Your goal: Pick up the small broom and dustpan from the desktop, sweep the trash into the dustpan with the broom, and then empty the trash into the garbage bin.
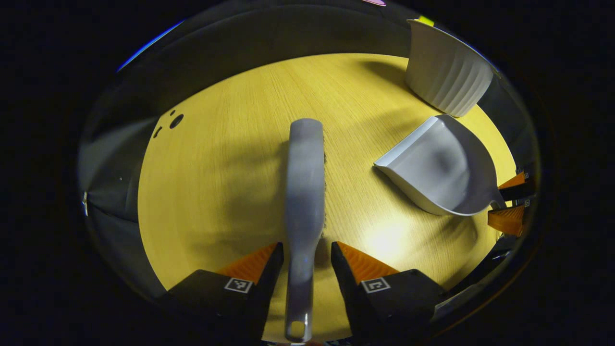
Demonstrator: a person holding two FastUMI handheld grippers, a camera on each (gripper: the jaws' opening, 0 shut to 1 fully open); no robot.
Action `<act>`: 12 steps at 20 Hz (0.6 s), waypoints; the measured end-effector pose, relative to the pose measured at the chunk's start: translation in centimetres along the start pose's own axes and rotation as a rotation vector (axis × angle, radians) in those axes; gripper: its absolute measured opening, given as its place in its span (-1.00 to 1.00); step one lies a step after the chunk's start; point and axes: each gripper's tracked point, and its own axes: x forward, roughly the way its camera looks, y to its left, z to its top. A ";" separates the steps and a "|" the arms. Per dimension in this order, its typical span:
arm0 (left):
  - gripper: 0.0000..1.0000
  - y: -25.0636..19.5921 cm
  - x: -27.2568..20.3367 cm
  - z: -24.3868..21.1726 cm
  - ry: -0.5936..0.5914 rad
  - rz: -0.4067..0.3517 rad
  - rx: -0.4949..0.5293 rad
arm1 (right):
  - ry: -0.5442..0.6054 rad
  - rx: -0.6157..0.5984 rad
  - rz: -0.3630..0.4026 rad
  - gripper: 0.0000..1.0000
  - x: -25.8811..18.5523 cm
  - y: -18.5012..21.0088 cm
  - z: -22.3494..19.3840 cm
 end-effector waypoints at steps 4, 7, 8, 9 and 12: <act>0.58 0.7 -2.9 1.8 -0.096 0.018 0.010 | -0.065 0.009 0.006 0.28 -3.1 0.7 1.4; 0.61 0.7 -5.8 3.9 -0.222 0.015 0.001 | -0.144 0.013 0.020 0.30 -5.6 1.6 3.4; 0.62 0.5 -6.9 5.0 -0.272 0.008 -0.002 | -0.184 0.012 0.020 0.32 -6.2 1.7 4.2; 0.62 0.4 -8.2 5.8 -0.321 0.002 -0.004 | -0.228 0.014 0.018 0.34 -7.2 2.0 5.2; 0.65 -0.1 -12.0 8.8 -0.470 -0.015 -0.026 | -0.373 0.022 -0.003 0.36 -10.1 1.8 8.2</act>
